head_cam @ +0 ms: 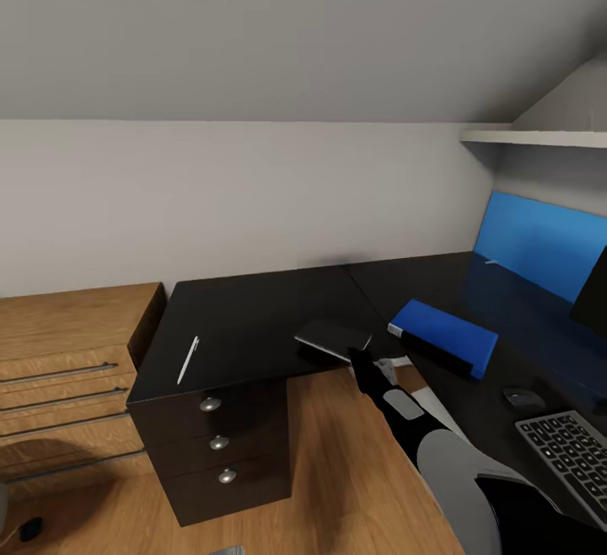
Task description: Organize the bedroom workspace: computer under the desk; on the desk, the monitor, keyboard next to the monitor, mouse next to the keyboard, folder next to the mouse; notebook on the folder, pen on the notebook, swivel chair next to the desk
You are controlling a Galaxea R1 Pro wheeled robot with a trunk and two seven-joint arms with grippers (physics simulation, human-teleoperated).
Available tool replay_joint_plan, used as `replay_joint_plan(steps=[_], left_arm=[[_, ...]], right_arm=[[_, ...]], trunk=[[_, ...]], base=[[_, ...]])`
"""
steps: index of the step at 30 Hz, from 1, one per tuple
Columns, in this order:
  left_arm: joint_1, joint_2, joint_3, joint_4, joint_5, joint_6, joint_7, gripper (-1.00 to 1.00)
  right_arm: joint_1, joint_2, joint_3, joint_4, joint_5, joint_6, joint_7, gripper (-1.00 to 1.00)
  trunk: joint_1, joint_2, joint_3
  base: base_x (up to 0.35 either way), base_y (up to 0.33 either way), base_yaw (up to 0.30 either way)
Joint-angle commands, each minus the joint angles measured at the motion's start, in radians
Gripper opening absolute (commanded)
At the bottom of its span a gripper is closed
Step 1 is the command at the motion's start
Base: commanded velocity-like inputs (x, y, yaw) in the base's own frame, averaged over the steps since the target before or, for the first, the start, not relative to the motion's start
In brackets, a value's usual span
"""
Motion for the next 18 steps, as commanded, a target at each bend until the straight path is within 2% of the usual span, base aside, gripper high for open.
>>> replay_joint_plan(steps=[1, 5, 13, 16, 18], left_arm=[[-0.001, 0.001, -0.007, 0.000, 0.010, -0.005, 0.007, 1.00], [-0.001, 0.001, -0.007, 0.000, 0.010, -0.005, 0.007, 1.00], [-0.001, 0.001, -0.007, 0.000, 0.010, -0.005, 0.007, 1.00], [-0.001, 0.001, -0.008, 0.001, 0.010, -0.004, 0.006, 1.00], [-0.001, 0.000, -0.009, 0.003, 0.010, -0.004, 0.004, 1.00]], right_arm=[[0.000, 0.000, -0.007, -0.005, -0.004, 0.007, 0.006, -1.00], [0.000, -0.006, 0.004, -0.027, 0.003, 0.006, 0.046, -1.00], [0.000, -0.020, 0.008, -0.070, 0.009, 0.005, 0.083, -1.00], [0.000, -0.037, 0.007, -0.088, 0.009, 0.005, 0.086, -1.00], [0.000, -0.058, 0.003, -0.101, 0.006, 0.006, 0.085, -1.00]], trunk=[[-0.004, 0.007, 0.002], [-0.019, 0.035, 0.015], [-0.050, 0.091, 0.040], [-0.062, 0.112, 0.049], [-0.062, 0.112, 0.049]], base=[[0.000, 0.000, 0.000], [0.000, 0.000, 0.000], [0.000, 0.000, 0.000], [0.000, 0.000, 0.000], [0.000, 0.000, 0.000]])
